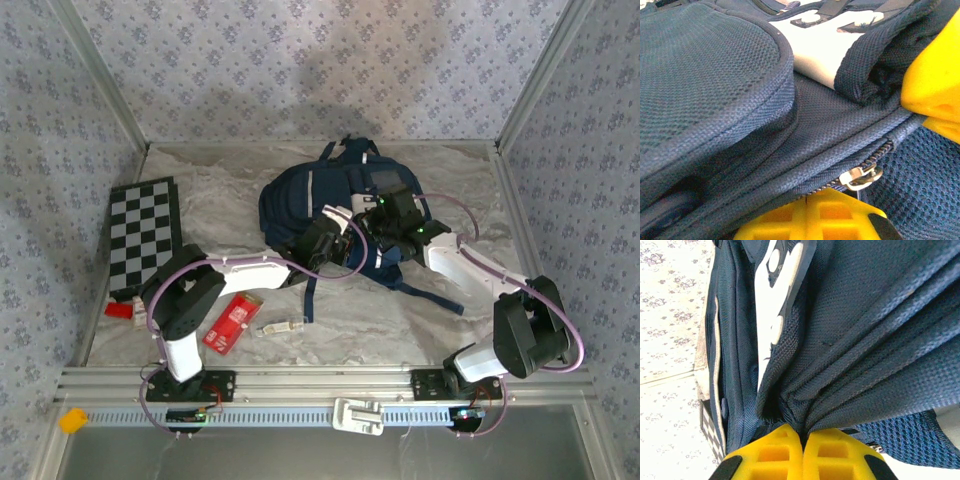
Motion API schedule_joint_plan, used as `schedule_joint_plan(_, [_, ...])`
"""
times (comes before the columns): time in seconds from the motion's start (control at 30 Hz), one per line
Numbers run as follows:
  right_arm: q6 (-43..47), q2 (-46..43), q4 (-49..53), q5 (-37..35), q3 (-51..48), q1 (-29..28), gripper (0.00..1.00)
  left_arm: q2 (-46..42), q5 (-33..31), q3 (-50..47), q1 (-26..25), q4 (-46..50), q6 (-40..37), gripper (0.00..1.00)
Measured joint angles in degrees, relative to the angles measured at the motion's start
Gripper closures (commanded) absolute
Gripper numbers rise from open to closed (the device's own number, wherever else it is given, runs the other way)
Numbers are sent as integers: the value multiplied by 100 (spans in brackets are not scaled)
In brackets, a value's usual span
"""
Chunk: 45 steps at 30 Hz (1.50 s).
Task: Pack the student bag
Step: Unzip the student bag at the center of the table.
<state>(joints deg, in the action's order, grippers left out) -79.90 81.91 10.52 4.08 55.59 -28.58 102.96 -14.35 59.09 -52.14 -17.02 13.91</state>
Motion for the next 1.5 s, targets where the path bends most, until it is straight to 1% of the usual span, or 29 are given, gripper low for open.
schedule_joint_plan(0.1, [0, 0, 0, 2, 0, 0, 100, -111, 76, -57, 7, 52, -2, 100])
schedule_joint_plan(0.37, [46, 0, 7, 68, 4, -2, 100, -568, 579, -376, 166, 44, -48, 100])
schedule_joint_plan(0.57, [87, 0, 52, 81, 13, -2, 100, -699, 798, -581, 293, 57, -83, 100])
schedule_joint_plan(0.67, [87, 0, 61, 81, 17, -7, 100, -763, 903, -636, 284, 87, -44, 83])
schedule_joint_plan(0.73, [85, 0, 63, 79, 22, -20, 100, -837, 870, -710, 201, 37, 31, 67])
schedule_joint_plan(0.8, [85, 0, 66, 79, 33, -31, 100, -879, 750, -752, 44, 7, 125, 61])
schedule_joint_plan(0.9, [83, 0, 66, 83, 48, -52, 100, -852, 673, -750, -133, -92, 267, 58])
schedule_joint_plan(1.0, [81, 0, 63, 85, 59, -72, 100, -678, 455, -673, -234, -208, 365, 51])
schedule_joint_plan(1.17, [37, 0, 48, 116, 59, -94, 100, -227, -227, -363, -271, -260, 527, 51])
schedule_joint_plan(1.23, [13, 0, 15, 131, 59, -107, 100, -155, -490, -286, -291, -291, 595, 52])
schedule_joint_plan(1.3, [-11, 0, -22, 131, 59, -116, 100, -116, -671, -225, -302, -304, 621, 57])
schedule_joint_plan(1.37, [-24, 0, -46, 125, 59, -120, 100, -81, -776, -153, -299, -304, 599, 68])
schedule_joint_plan(1.43, [-26, 0, -46, 125, 59, -118, 100, -24, -822, -42, -299, -273, 546, 75])
schedule_joint_plan(1.5, [-26, 0, -68, 120, 57, -118, 100, 2, -861, 48, -289, -245, 503, 85])
